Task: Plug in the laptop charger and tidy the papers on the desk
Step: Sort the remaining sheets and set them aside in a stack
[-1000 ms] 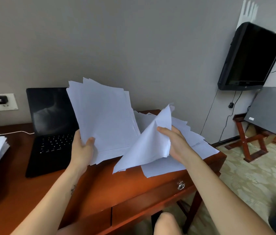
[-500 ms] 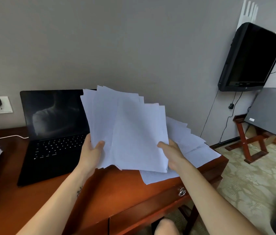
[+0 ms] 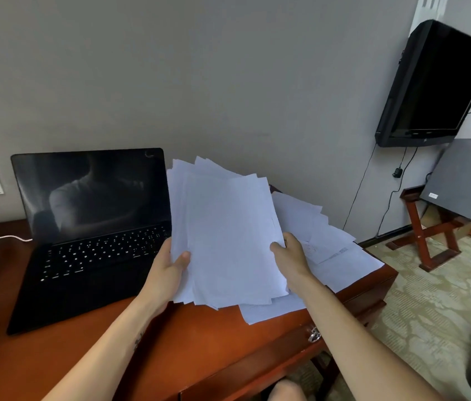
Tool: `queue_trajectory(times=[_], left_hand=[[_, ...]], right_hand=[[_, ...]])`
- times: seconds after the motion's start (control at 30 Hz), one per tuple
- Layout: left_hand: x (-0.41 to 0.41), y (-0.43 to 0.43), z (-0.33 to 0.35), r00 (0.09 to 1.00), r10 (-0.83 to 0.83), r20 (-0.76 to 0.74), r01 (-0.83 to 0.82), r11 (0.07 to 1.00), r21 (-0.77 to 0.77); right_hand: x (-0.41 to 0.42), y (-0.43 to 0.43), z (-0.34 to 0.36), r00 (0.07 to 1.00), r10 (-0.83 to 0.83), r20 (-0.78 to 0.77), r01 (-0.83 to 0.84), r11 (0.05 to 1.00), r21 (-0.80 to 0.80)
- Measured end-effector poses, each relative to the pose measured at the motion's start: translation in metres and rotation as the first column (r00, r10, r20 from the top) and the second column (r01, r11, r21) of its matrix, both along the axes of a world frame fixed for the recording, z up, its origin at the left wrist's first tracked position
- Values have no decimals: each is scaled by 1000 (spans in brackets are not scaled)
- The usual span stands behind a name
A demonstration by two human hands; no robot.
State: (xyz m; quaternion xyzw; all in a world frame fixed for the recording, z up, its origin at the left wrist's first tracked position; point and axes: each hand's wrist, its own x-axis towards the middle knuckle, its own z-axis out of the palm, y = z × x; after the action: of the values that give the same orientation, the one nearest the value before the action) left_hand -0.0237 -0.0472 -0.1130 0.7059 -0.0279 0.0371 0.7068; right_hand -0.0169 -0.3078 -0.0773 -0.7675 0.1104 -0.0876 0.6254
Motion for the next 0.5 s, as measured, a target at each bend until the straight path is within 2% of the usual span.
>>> queue_trajectory(times=[0.17, 0.3, 0.5], left_hand=[[-6, -9, -10, 999, -32, 18, 31, 999, 8], [-9, -11, -15, 1000, 28, 13, -29, 998, 53], [-2, -7, -8, 991, -65, -117, 74, 995, 73]], right_hand=[[13, 5, -20, 998, 22, -63, -22, 1000, -7], [19, 8, -41, 999, 1, -41, -2, 1000, -12], [16, -3, -45, 997, 60, -42, -60, 998, 10]])
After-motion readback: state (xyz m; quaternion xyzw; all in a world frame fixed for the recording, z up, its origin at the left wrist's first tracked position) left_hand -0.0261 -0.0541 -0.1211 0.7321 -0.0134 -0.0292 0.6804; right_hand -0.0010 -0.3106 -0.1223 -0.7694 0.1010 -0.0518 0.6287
